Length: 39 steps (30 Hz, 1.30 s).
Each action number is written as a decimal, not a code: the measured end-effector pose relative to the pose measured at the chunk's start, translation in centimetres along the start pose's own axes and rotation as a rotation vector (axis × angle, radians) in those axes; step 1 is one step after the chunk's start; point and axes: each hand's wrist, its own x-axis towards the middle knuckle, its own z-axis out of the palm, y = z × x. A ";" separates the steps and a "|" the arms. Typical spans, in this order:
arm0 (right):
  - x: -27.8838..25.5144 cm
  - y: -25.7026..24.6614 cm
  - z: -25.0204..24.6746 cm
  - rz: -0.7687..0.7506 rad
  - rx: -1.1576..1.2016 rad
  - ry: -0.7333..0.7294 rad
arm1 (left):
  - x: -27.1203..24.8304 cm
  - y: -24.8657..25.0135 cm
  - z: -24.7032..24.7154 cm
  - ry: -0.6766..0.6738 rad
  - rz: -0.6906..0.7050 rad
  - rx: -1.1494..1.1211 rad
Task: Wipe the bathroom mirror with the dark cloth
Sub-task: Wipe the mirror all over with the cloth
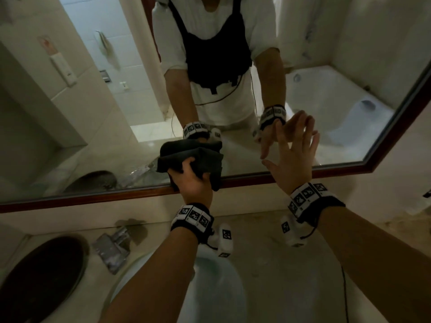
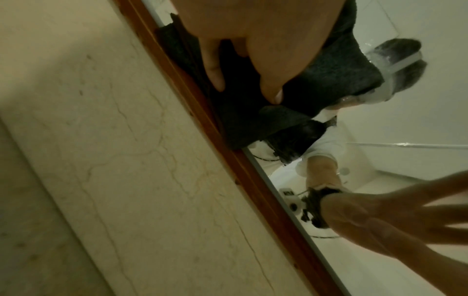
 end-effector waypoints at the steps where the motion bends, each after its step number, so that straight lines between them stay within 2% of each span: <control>1: -0.1 0.3 0.1 -0.011 -0.004 0.006 | 0.2 -0.4 -0.2 0.000 0.012 0.012; 3: -0.1 0.9 0.3 -0.033 -0.017 0.006 | 0.5 -0.9 -0.6 0.023 0.016 0.029; 7: -0.3 1.4 0.9 -0.063 -0.020 0.021 | 1.6 -2.2 -1.9 0.111 -0.078 -0.023; 16: -0.3 1.7 1.8 -0.094 0.043 0.060 | 1.1 -1.7 -1.2 0.117 -0.184 -0.127; 18: -0.5 1.7 1.9 -0.097 0.042 0.062 | 0.3 -0.8 0.3 0.124 -0.152 -0.135; 21: -0.3 1.9 2.0 -0.116 0.044 0.075 | -1.7 1.8 3.8 0.086 -0.023 -0.137; 24: -0.4 2.0 2.1 -0.127 0.028 0.063 | -3.2 4.1 6.3 0.035 -0.034 -0.158; 25: -0.4 2.1 2.2 -0.128 0.025 0.063 | -3.4 4.4 6.6 0.036 -0.030 -0.130; 27: -0.5 2.2 2.4 -0.130 0.027 0.063 | -3.4 4.3 6.7 0.082 0.063 -0.098; 30: -0.5 2.3 2.6 -0.132 0.026 0.082 | -3.0 3.6 6.0 0.096 0.104 -0.108; 33: -0.5 2.5 2.7 -0.134 0.024 0.087 | -2.0 1.9 4.2 0.075 0.034 -0.140; 39: -0.4 2.4 2.7 -0.131 0.019 0.089 | 2.7 -4.2 -3.7 0.080 -0.077 0.013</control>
